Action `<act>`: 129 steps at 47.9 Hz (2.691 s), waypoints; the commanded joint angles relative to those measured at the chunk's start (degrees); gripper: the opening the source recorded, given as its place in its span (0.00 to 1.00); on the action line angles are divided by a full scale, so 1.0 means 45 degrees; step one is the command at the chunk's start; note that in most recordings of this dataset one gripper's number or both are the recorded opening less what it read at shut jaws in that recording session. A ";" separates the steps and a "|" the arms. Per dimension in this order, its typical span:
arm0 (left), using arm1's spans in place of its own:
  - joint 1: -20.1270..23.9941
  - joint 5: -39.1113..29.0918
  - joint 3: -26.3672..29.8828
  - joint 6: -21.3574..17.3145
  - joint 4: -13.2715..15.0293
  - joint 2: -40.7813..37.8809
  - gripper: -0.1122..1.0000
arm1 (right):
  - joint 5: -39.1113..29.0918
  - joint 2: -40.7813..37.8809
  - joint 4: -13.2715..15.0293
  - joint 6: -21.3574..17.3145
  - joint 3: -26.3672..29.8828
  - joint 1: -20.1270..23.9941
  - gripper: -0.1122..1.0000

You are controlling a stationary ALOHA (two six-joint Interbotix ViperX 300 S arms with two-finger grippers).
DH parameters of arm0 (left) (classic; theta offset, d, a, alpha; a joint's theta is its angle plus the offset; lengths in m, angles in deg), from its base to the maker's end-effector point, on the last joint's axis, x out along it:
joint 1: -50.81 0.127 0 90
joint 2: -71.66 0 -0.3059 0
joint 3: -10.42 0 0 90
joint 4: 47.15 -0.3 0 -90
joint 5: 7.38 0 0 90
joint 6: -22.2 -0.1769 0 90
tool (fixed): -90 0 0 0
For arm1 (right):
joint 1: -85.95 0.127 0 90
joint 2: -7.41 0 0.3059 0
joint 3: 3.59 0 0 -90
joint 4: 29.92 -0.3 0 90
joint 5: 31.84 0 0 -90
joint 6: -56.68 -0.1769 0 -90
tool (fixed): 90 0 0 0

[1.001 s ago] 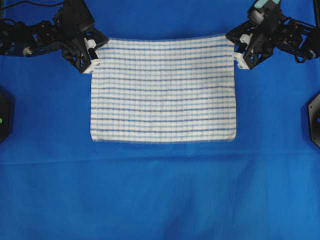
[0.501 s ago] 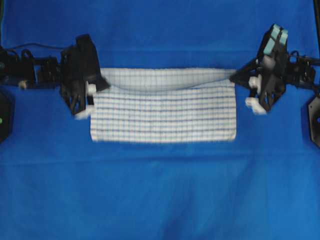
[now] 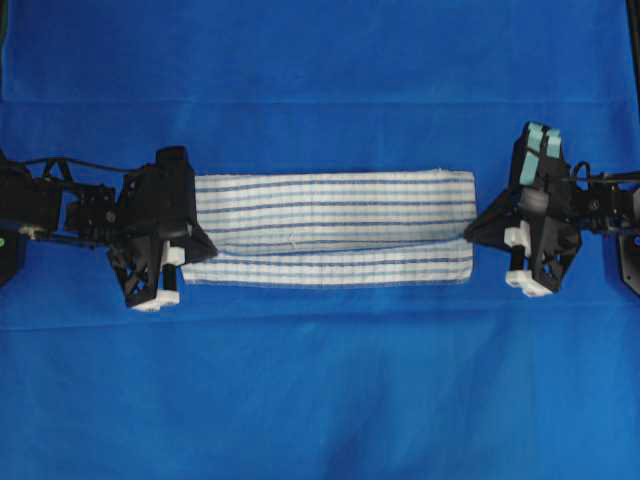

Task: Fold the blue towel.
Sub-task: 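Lift the far edge with both grippers and fold it toward the near edge, then release the folded edge with both grippers, then grasp the left and right ends of the folded strip with both grippers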

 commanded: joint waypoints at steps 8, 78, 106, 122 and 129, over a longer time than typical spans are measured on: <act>-0.0488 0.0020 0.0020 0.0039 0.0020 0.0195 0.12 | 0.0000 0.0020 -0.0020 -0.0391 0.0215 0.0508 0.15; 0.3633 0.0684 -0.0254 -0.1914 -0.0039 -0.0156 0.62 | -0.0703 -0.1758 0.1992 -0.0371 0.1250 -0.3633 0.62; 0.4004 0.0762 -0.0254 -0.1836 -0.0020 -0.1465 0.53 | -0.0176 -0.3789 0.2129 -0.0273 0.1641 -0.3926 0.52; 0.3984 0.0000 0.0000 -0.1680 -0.0020 -0.1523 0.11 | -0.0234 -0.3672 0.2207 -0.0254 0.1582 -0.3711 0.12; 0.3984 -0.0137 0.0156 -0.1738 -0.0020 -0.1445 0.11 | -0.0312 -0.3438 0.2207 -0.0254 0.1660 -0.3711 0.12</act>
